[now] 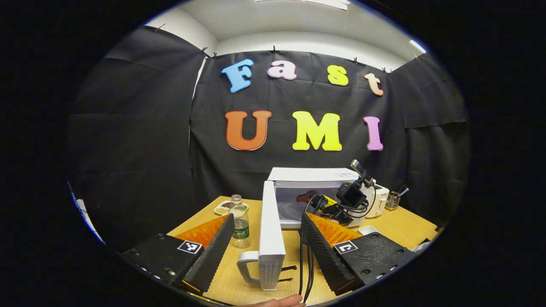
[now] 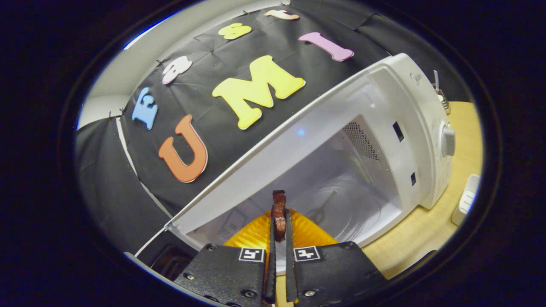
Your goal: Open the microwave oven with the left hand, put the food in, and close the microwave oven.
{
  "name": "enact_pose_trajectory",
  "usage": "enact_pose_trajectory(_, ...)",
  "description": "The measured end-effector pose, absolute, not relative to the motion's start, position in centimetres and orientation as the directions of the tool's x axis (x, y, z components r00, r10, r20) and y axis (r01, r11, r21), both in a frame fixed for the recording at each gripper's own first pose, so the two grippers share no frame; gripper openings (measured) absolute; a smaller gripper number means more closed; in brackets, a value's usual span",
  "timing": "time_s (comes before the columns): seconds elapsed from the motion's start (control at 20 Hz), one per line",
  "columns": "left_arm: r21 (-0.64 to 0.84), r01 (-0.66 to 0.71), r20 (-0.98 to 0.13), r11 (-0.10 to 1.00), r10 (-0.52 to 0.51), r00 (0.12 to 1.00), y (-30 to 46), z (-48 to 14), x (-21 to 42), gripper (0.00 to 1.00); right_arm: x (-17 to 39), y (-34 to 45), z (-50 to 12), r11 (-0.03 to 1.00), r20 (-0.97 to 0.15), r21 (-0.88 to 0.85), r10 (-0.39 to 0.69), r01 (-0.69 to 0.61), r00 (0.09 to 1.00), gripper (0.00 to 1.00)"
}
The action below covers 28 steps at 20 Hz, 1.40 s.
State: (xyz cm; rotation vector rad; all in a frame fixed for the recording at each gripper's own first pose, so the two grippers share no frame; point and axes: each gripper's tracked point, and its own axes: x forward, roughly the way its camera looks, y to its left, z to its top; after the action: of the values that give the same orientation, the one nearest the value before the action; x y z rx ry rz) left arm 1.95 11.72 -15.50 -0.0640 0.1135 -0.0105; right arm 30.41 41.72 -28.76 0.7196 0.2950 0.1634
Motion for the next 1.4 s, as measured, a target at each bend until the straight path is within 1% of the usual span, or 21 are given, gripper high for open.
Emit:
enact_pose_trajectory(0.05,-0.064,0.005,-0.123,0.998,-0.013,0.992,11.8,-15.9,2.0,0.96,31.1,42.0,-29.5,0.742,-0.228,0.669,0.244,-0.031,0.943,0.12)
enact_pose_trajectory(0.2,-0.071,0.008,-0.137,0.997,-0.018,0.99,11.8,-16.3,2.1,0.96,33.2,41.0,-31.6,0.756,-0.274,0.652,0.168,0.055,0.947,0.12)
enact_pose_trajectory(0.25,-0.074,0.012,-0.141,0.997,-0.022,0.99,11.6,-16.4,2.3,0.96,33.4,40.9,-32.2,0.779,-0.279,0.624,0.147,0.063,0.949,0.3)
enact_pose_trajectory(0.3,-0.076,0.012,-0.14,0.997,-0.023,0.99,11.5,-16.4,2.2,0.96,33.6,39.9,-32.8,0.8,-0.287,0.592,0.093,0.101,0.953,0.47)
enact_pose_trajectory(0.4,-0.07,0.01,-0.132,0.998,-0.019,0.991,11.6,-16.1,2.1,0.96,33.3,39.8,-32.0,0.809,-0.258,0.584,0.111,0.064,0.96,0.82)
enact_pose_trajectory(0.45,-0.068,0.009,-0.125,0.998,-0.017,0.992,11.7,-15.9,2.1,0.96,32.8,40.4,-32.2,0.819,-0.268,0.571,0.122,0.055,0.956,0.99)
enact_pose_trajectory(0.7,-0.085,0.028,-0.126,0.996,-0.039,0.991,11.4,-16.2,1.4,0.96,31.3,40.0,-31.7,0.833,-0.271,0.552,0.138,0.037,0.953,0.99)
enact_pose_trajectory(0.85,-0.073,0.017,-0.127,0.997,-0.026,0.991,12.0,-16.7,1.1,0.96,29.6,39.2,-30.5,0.832,-0.253,0.555,0.154,0.012,0.955,0.99)
enact_pose_trajectory(1.0,-0.079,0.015,-0.129,0.997,-0.025,0.991,12.4,-16.6,0.7,0.96,27.2,38.3,-29.2,0.838,-0.251,0.544,0.206,-0.038,0.946,0.99)
enact_pose_trajectory(1.15,-0.084,-0.003,-0.124,0.996,-0.008,0.992,13.1,-16.5,0.0,0.96,24.3,36.8,-26.7,0.845,-0.225,0.525,0.257,-0.106,0.94,0.99)
enact_pose_trajectory(1.4,-0.13,0.019,-0.104,0.991,-0.032,0.994,13.0,-15.9,-2.0,0.93,19.0,32.8,-21.6,0.886,-0.161,0.419,0.289,-0.2,0.944,0.99)
